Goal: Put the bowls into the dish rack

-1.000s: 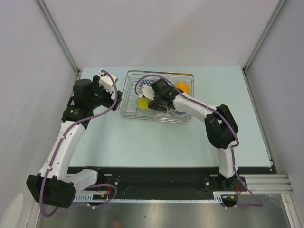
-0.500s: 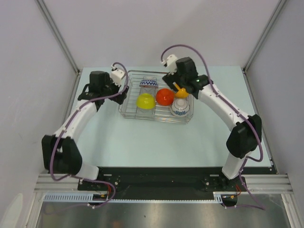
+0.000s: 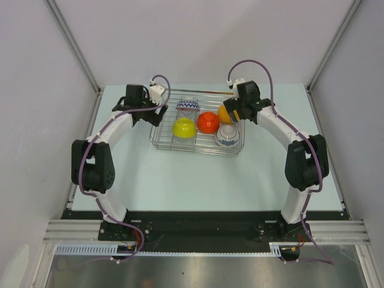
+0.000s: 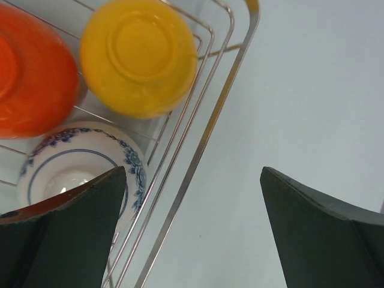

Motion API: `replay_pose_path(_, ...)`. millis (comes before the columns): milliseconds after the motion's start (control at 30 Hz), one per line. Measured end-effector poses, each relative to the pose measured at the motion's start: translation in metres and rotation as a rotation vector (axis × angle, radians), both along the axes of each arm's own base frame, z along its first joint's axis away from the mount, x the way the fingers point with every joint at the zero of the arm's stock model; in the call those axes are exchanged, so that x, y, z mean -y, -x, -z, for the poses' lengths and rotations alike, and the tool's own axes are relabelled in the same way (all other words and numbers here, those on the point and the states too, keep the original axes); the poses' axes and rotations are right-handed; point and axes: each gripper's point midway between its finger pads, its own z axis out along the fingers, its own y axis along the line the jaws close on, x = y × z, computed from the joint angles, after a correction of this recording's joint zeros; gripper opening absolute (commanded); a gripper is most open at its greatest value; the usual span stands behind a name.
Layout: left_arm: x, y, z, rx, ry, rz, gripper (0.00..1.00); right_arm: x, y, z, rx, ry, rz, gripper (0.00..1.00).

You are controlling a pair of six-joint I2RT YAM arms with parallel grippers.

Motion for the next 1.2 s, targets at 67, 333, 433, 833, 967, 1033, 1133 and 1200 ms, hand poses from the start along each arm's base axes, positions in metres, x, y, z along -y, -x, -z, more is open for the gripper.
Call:
replay_pose_path(67,0.000,0.000,0.000,0.000,-0.001,0.006,1.00,0.007,0.000,0.016,-0.034,-0.008,0.022,1.00)
replay_pose_path(333,0.007,0.007,0.005,-0.022,-0.002,0.057,1.00,0.041,-0.001,0.035,-0.067,-0.023,0.106,1.00)
replay_pose_path(433,0.012,0.013,0.013,-0.043,-0.008,0.082,1.00,0.042,-0.005,0.033,-0.055,-0.026,0.110,1.00)
replay_pose_path(833,0.037,0.065,0.046,-0.159,-0.013,0.194,1.00,0.058,-0.020,0.050,-0.063,-0.023,0.146,1.00)
replay_pose_path(967,0.044,0.077,0.043,-0.163,-0.004,0.220,1.00,0.065,-0.022,0.050,-0.063,-0.026,0.159,1.00)
replay_pose_path(1033,0.046,0.081,0.042,-0.166,0.001,0.229,1.00,0.068,-0.022,0.050,-0.064,-0.028,0.163,1.00)
replay_pose_path(1133,0.049,0.085,0.041,-0.166,0.006,0.240,1.00,0.071,-0.022,0.050,-0.064,-0.029,0.169,1.00)
replay_pose_path(1200,0.050,0.086,0.041,-0.167,0.006,0.244,1.00,0.072,-0.022,0.050,-0.064,-0.029,0.172,1.00)
